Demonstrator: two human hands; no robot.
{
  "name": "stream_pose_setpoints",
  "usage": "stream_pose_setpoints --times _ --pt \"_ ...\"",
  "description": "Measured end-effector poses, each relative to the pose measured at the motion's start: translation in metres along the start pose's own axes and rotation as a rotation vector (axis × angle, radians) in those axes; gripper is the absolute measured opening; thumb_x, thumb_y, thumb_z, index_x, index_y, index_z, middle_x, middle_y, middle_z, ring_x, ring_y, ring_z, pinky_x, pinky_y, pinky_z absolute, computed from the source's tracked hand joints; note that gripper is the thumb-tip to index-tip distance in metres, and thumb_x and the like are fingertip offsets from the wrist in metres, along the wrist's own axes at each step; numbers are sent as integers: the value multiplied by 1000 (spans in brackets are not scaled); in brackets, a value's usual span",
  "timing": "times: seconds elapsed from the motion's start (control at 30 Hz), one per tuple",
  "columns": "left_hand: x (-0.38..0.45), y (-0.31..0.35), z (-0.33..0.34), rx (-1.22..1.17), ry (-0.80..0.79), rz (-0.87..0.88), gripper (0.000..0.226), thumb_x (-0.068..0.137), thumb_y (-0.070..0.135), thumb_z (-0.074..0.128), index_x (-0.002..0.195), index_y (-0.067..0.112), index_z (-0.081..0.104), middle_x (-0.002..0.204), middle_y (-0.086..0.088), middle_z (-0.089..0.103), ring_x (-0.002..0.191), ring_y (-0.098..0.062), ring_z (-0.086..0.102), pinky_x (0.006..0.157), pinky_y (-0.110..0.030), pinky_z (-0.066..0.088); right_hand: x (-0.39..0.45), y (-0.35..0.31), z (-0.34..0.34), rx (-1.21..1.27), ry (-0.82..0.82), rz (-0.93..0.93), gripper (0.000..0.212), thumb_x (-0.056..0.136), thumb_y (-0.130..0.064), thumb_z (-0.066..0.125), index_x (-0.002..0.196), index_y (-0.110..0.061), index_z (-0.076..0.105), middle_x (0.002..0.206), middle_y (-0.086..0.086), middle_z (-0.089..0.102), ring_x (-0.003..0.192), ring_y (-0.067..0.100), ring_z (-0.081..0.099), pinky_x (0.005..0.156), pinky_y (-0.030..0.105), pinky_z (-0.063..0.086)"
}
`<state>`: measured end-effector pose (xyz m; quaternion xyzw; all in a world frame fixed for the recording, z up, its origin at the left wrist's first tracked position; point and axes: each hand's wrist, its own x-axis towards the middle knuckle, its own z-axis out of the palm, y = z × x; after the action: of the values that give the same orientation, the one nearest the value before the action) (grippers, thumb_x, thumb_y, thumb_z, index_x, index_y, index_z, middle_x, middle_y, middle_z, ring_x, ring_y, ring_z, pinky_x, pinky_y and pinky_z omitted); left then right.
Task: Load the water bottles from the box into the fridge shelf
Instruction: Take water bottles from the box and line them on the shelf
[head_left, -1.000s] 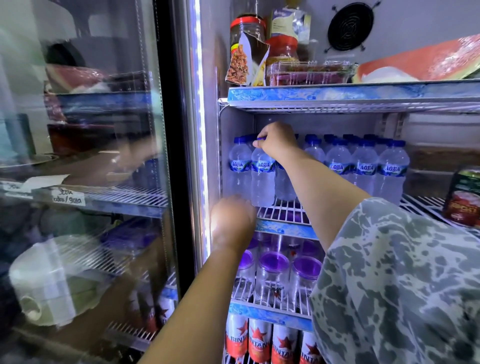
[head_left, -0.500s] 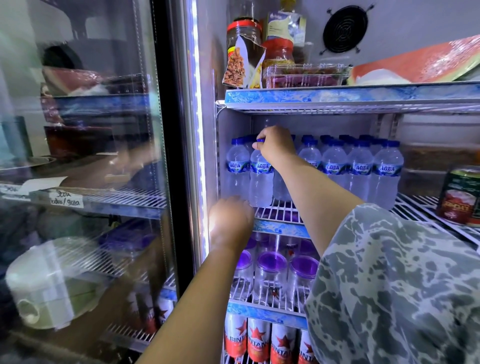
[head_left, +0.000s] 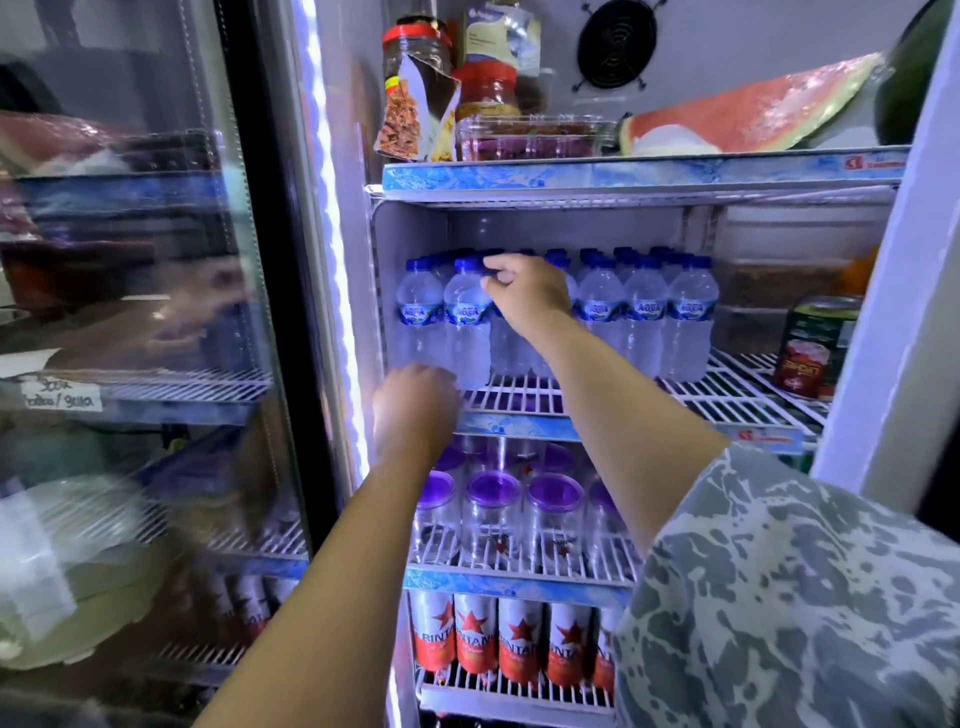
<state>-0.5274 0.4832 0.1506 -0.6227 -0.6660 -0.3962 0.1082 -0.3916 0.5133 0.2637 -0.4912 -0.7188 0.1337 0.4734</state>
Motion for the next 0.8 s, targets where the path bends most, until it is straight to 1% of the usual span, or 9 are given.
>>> stream_pose_setpoints --times 0.1,0.17,0.23,0.3,0.4,0.5,0.67,0.77,0.8 --pt "-15 31 -2 -265 86 86 25 87 20 52 100 18 74 103 -8 70 94 -28 63 82 -31 48 -47 11 -31 100 151 -29 26 93 -14 55 115 -12 69 104 6 72 96 20 66 82 26 48" --pt "-29 61 -2 -432 47 104 29 84 22 49 98 17 74 97 -8 72 89 -27 66 79 -26 46 -85 21 -58 124 296 -22 21 91 -11 57 104 -10 73 95 8 74 88 22 65 80 30 49" --pt "-52 99 -1 -658 -73 96 29 82 24 49 96 19 73 87 -4 73 85 -24 68 81 -30 49 -132 37 -91 137 429 30 17 89 -13 58 96 -14 74 90 5 74 82 18 65 76 30 50" --pt "-84 139 0 -904 -208 105 23 83 26 47 93 24 69 76 9 72 77 -16 67 80 -33 52 -184 51 -127 171 538 74 17 88 -12 59 94 -18 73 82 -2 70 73 11 60 73 28 50" --pt "-146 200 3 -1154 -342 185 20 92 15 49 90 26 66 71 19 71 72 -3 66 76 -22 52 -271 73 -180 108 674 175 17 89 -12 58 93 -22 71 82 -7 68 71 6 58 70 21 47" --pt "-226 273 6 -1308 -579 298 24 97 7 46 95 21 66 74 14 71 70 2 65 72 -16 50 -367 96 -234 -23 859 299 17 90 -13 56 89 -25 68 80 -6 66 65 3 53 61 14 41" --pt "-345 363 1 -1472 -948 424 23 97 4 47 99 17 65 83 -2 69 76 -5 64 72 -14 50 -500 115 -300 -298 1141 493 18 85 -19 53 87 -33 65 87 -5 68 79 13 62 73 19 47" --pt "-406 404 -1 -1501 -1119 509 19 95 1 49 104 11 64 90 -3 69 78 3 63 75 -10 48 -560 117 -326 -463 1296 540 19 82 -17 56 91 -31 66 88 -10 62 88 22 60 84 30 50" --pt "-422 413 3 -1493 -1129 537 19 94 4 53 105 15 64 96 -2 69 83 3 64 78 -11 48 -573 117 -331 -523 1321 561 19 82 -16 58 94 -28 66 90 -9 59 92 23 59 88 24 47"
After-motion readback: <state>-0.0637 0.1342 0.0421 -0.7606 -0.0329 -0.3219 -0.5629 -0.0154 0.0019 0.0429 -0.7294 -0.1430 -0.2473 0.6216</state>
